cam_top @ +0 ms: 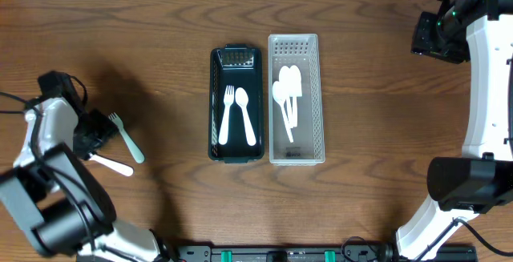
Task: Pack container
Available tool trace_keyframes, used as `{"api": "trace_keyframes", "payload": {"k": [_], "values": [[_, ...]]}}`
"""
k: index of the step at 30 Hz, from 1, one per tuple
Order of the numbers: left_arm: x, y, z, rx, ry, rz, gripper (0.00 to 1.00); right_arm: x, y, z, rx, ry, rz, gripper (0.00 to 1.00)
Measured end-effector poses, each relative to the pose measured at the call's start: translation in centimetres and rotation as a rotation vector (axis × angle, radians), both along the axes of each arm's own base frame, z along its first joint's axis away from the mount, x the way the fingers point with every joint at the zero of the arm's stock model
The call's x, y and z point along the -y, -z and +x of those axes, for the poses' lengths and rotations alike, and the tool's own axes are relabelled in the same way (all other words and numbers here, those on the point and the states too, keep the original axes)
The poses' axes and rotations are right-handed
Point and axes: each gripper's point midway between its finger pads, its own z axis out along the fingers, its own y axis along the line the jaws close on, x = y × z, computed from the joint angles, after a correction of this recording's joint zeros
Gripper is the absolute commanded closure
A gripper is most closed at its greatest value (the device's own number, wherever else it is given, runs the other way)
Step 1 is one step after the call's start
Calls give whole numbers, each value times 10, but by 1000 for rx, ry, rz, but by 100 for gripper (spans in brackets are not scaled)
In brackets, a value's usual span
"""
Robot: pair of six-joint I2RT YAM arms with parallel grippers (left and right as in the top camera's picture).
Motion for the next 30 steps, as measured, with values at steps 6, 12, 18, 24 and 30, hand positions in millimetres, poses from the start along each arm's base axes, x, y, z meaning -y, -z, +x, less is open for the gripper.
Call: {"api": "trace_keyframes", "payload": {"k": [6,12,18,24,30], "values": [[0,-57,-15,61,-122,70,35,0,0,0,0,0,0,55],[-4,-34,-30,12,-281,70,27,0,0,0,0,0,0,55],[-9,18,-52,-105,-383,25,27,0,0,0,-2,0,0,55],[-14,34,-47,-109,-396,27,27,0,1,-3,-11,0,0,55],[-22,35,-36,-67,-398,44,32,0,1,-4,-15,0,1,55]]}}
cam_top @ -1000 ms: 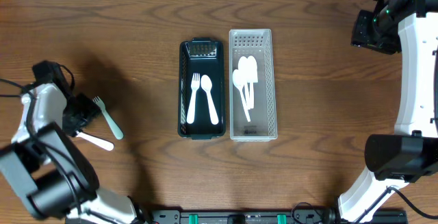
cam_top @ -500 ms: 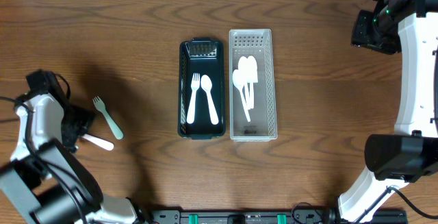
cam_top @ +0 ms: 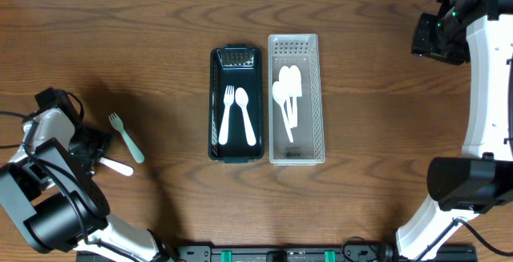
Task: Pack container
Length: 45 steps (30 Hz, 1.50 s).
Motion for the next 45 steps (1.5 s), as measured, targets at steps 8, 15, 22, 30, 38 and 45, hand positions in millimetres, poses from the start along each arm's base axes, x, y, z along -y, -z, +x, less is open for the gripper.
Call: {"api": "trace_keyframes", "payload": {"k": [8,15,22,30,38,45], "values": [[-6,3,13,30,2,5,41,0,0,0,0,0,0,55],[-9,6,24,60,2,-6,41,0,0,0,1,0,0,55],[-9,7,27,69,-1,-22,41,0,0,0,2,0,0,55],[-8,7,26,64,-4,-31,40,0,-1,2,8,0,-1,55],[-6,8,26,67,2,-26,40,0,-1,2,8,0,0,55],[10,8,30,66,50,-31,41,0,-1,2,8,0,-1,55]]}}
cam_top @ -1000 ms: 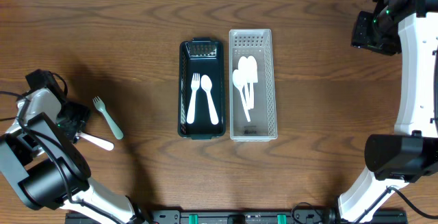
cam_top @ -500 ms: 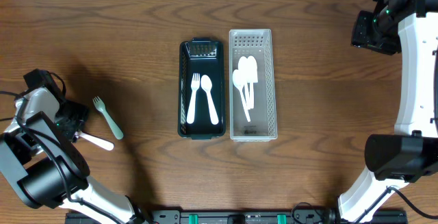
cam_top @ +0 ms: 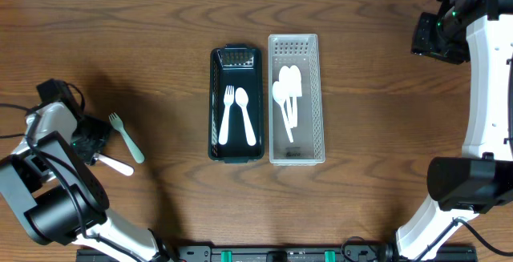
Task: Pack container
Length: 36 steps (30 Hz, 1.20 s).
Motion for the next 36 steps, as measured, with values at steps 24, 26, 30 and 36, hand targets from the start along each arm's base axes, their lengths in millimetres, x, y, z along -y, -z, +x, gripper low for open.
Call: {"api": "trace_keyframes", "payload": {"k": [24,26,30,36], "values": [[16,1,4,56,33,-7,66,0,0,0,0,0,0,54],[16,1,5,58,35,-4,66,0,0,0,0,0,0,55],[15,1,5,61,37,-1,67,0,0,0,0,0,0,55],[14,0,7,59,78,13,71,0,0,0,0,0,0,54]]}}
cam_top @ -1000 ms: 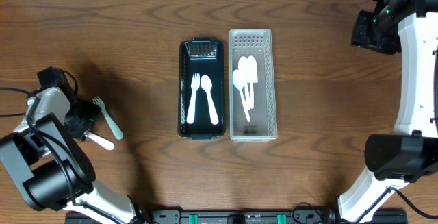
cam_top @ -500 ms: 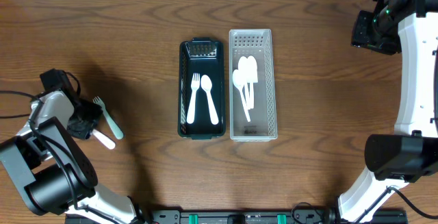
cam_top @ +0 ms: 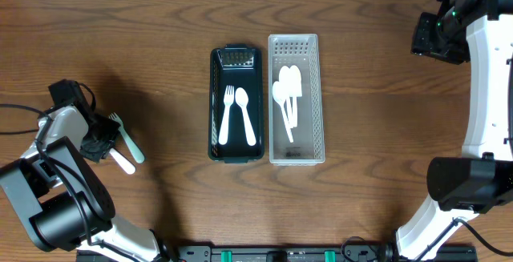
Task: Pack container
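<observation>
A dark green container (cam_top: 216, 106) stands mid-table with a white fork (cam_top: 227, 114) and a white spoon (cam_top: 246, 116) inside. At the left lie a mint green fork (cam_top: 127, 139) and a white utensil (cam_top: 123, 162). My left gripper (cam_top: 99, 139) is right over the white utensil's near end, just left of the mint fork. Its fingers are hidden under the wrist, so their state does not show. My right gripper (cam_top: 437, 38) hangs at the far right back, away from everything; its jaws are not readable.
A white slotted basket (cam_top: 314, 102) with several white spoons (cam_top: 287, 94) stands touching the right side of the dark container. Cables trail off the left arm at the table's left edge. The right arm's base stands at the front right.
My left gripper has shifted a little right and toward the back, closer to the mint fork. The white utensil's visible part is shorter and lies steeper. The right arm has not moved.
My left gripper was over the white utensil's near end beside the mint fork, then a little further left, then slightly back again. Now it is nearest the mint fork, and the white utensil has turned. Container, basket and right arm have stayed the same.
</observation>
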Available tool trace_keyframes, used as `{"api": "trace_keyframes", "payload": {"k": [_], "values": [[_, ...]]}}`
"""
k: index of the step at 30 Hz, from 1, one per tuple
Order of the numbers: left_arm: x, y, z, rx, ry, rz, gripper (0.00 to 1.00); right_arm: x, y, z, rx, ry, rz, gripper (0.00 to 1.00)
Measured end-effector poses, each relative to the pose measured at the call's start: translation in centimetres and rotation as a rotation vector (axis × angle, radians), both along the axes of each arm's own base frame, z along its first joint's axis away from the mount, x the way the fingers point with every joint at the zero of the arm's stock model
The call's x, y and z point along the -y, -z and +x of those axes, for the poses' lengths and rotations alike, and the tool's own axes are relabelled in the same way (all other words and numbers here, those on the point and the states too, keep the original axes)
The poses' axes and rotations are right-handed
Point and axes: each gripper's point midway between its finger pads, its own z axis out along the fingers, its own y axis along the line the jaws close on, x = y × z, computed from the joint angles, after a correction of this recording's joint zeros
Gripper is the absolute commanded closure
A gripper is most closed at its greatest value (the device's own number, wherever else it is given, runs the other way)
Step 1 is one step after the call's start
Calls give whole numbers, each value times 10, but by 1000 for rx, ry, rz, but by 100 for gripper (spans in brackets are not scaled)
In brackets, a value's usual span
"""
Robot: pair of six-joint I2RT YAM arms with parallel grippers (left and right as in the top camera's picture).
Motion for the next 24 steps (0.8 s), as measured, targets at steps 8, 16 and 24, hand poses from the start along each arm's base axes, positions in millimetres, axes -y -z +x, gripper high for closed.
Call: {"api": "trace_keyframes", "payload": {"k": [8,16,24], "values": [[-2,0,4,8,58,14,80,0,0,0,0,0,0,55],[-3,-1,6,8,101,21,85,0,0,0,0,0,0,55],[0,-8,-6,-34,124,17,89,0,0,0,0,0,0,55]]}}
